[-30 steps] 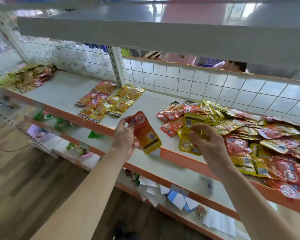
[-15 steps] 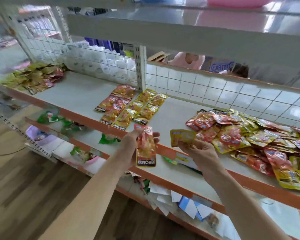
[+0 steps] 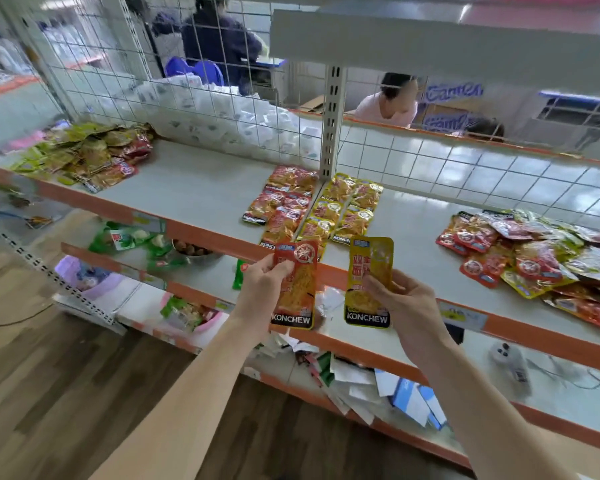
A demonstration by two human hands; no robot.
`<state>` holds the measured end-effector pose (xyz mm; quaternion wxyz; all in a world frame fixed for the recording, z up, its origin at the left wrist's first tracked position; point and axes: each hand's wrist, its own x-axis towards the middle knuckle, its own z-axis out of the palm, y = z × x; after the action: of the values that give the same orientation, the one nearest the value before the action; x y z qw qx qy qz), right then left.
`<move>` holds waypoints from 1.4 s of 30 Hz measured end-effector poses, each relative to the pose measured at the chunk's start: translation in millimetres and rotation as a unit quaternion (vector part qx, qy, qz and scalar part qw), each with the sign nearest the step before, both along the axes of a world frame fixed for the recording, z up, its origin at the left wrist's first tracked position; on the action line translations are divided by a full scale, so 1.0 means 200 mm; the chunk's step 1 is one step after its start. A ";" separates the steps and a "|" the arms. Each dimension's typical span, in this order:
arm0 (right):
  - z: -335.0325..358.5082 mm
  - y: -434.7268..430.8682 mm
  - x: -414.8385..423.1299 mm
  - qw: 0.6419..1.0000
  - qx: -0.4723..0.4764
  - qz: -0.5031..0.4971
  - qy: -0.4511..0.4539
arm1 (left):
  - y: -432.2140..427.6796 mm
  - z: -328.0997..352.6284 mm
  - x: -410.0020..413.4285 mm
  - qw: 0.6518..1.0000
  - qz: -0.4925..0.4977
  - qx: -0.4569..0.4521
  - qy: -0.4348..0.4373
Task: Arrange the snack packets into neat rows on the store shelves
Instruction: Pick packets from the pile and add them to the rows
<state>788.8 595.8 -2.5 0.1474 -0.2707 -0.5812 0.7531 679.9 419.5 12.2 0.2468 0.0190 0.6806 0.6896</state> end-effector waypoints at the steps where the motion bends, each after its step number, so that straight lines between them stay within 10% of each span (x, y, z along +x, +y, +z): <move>1: 0.00 -0.03 -0.01 1.000 -0.001 -0.004 0.003 | -0.02 -0.01 -0.01 1.000 -0.006 0.001 -0.008; 42: -0.13 0.20 -0.39 0.995 0.070 -0.068 -0.026 | 0.16 -0.11 -0.41 0.995 0.043 -0.036 0.084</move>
<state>710.0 635.4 -29.1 0.2018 -0.3178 -0.6161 0.6919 598.8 450.8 -10.6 0.1588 0.0385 0.7239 0.6703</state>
